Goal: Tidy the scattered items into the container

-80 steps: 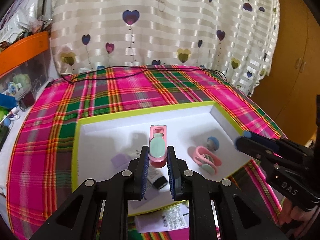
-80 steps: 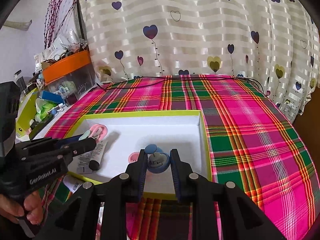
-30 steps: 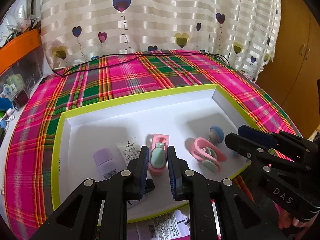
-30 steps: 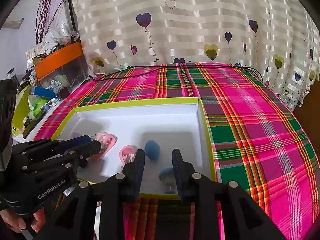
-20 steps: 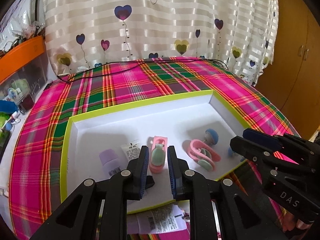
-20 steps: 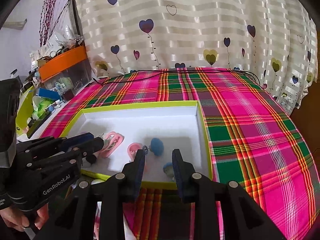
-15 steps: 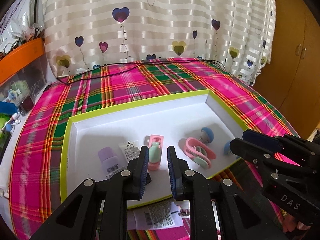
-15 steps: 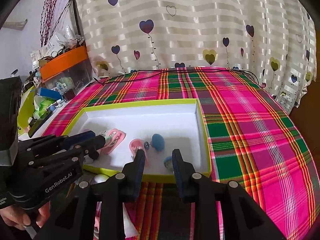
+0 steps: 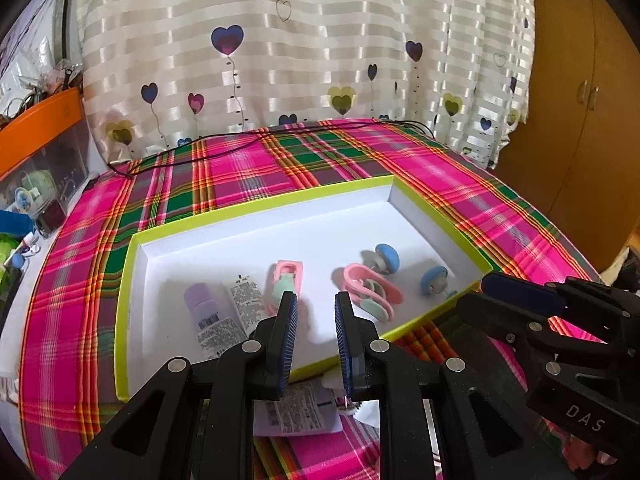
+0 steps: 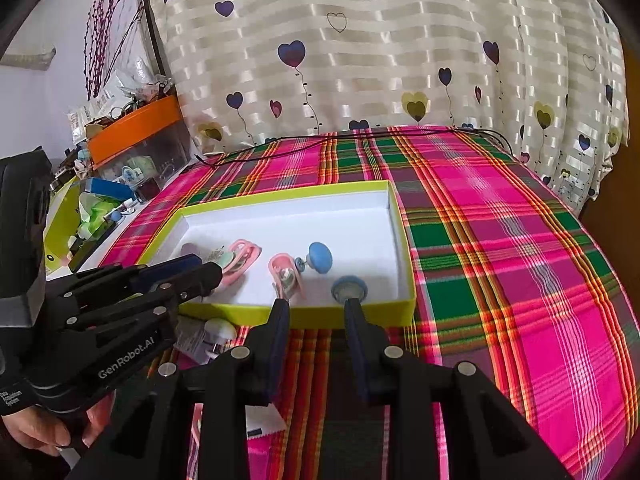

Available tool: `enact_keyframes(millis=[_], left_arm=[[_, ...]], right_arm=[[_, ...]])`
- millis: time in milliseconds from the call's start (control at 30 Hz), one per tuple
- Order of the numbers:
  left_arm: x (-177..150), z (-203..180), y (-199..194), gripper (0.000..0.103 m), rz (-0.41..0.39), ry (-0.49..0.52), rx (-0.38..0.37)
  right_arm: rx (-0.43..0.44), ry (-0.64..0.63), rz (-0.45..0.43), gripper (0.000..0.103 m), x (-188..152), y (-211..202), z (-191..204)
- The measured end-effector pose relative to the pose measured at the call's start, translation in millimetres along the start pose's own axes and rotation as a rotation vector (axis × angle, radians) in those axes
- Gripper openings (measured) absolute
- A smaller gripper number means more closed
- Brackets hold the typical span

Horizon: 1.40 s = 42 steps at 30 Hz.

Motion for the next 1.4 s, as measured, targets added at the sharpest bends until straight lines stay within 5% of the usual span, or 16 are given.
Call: enact_keyframes(millis=[1400], left_arm=[[-88,2,-45,0.020,0.135,-0.045,-0.125]], right_arm=[[0.116,-0.059,0.087,0.029,-49,-2,42]])
Point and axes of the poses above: each gripper's, at about its wrist camera, not at the fingertips, and y roughly the way its jaws point, z to its left, x to its top, the point moved 10 cm from there along y, roughly the way its jaws point, and after that the axes turned 14 degrees about -y, right-handed, at the moved point
